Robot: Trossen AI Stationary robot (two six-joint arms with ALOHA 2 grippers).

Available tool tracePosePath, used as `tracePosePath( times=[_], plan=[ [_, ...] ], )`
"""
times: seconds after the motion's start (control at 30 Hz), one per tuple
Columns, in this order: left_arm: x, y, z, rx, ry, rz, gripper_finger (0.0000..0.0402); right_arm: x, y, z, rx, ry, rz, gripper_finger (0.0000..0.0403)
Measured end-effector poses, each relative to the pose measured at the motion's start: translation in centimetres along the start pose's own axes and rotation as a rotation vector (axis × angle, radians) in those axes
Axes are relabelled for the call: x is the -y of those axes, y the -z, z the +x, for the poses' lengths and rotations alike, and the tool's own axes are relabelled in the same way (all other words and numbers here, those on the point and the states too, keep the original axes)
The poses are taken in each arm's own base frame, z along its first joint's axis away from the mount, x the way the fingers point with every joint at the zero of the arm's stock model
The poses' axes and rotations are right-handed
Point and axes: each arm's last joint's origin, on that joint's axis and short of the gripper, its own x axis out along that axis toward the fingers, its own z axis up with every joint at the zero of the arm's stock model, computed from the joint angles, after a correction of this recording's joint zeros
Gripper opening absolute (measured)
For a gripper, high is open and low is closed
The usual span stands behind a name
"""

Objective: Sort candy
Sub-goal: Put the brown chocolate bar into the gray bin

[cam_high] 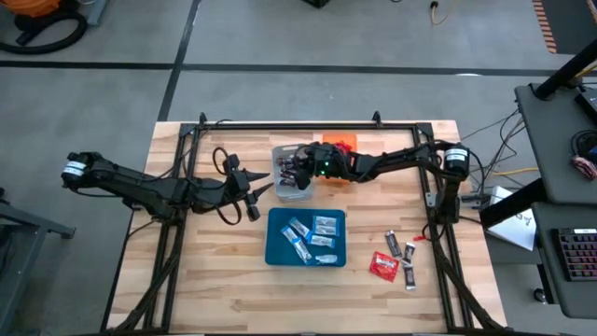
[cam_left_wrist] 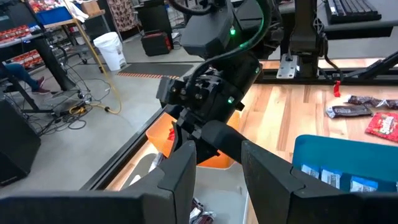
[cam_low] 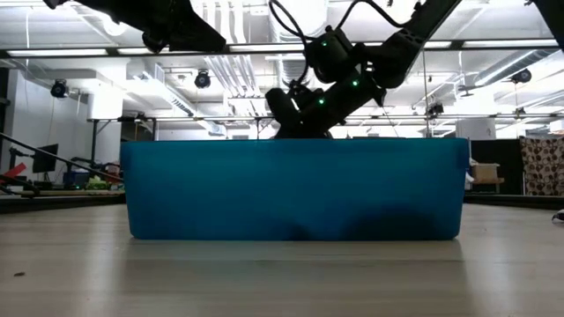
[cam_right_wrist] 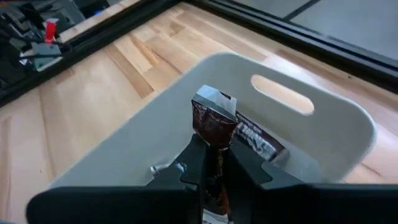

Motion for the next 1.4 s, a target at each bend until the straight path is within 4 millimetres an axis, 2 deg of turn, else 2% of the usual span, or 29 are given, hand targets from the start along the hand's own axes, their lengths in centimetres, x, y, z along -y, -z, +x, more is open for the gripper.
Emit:
tracePosePath(
  times=[0.53, 0.73, 1.03, 1.23, 1.3, 1.4],
  plan=[
    [0.0, 0.1, 0.0, -0.01, 0.001, 0.003, 0.0114, -0.6, 0.2, 0.1, -0.089, -0.031, -0.05, 0.0036],
    [0.0, 0.1, 0.0, -0.01, 0.001, 0.003, 0.0114, -0.2, 0.1, 0.1, -0.05, 0.095, -0.058, 0.0036],
    [0.0, 0.1, 0.0, -0.01, 0.002, 0.012, 0.0114, -0.4, 0.2, 0.2, -0.084, 0.012, -0.007, 0.0036],
    [0.0, 0.1, 0.0, -0.011, 0.002, 0.013, 0.0114, -2.1, -0.6, 0.0, -0.084, -0.116, -0.14, 0.0031],
    [0.0, 0.1, 0.0, -0.011, 0.002, 0.014, 0.0114, -2.4, -1.1, 0.0, -0.066, -0.123, -0.237, 0.0031],
    [0.0, 0.1, 0.0, -0.011, 0.001, 0.027, 0.0114, -2.6, -1.6, 0.0, -0.043, -0.124, -0.335, 0.0049]
  ],
)
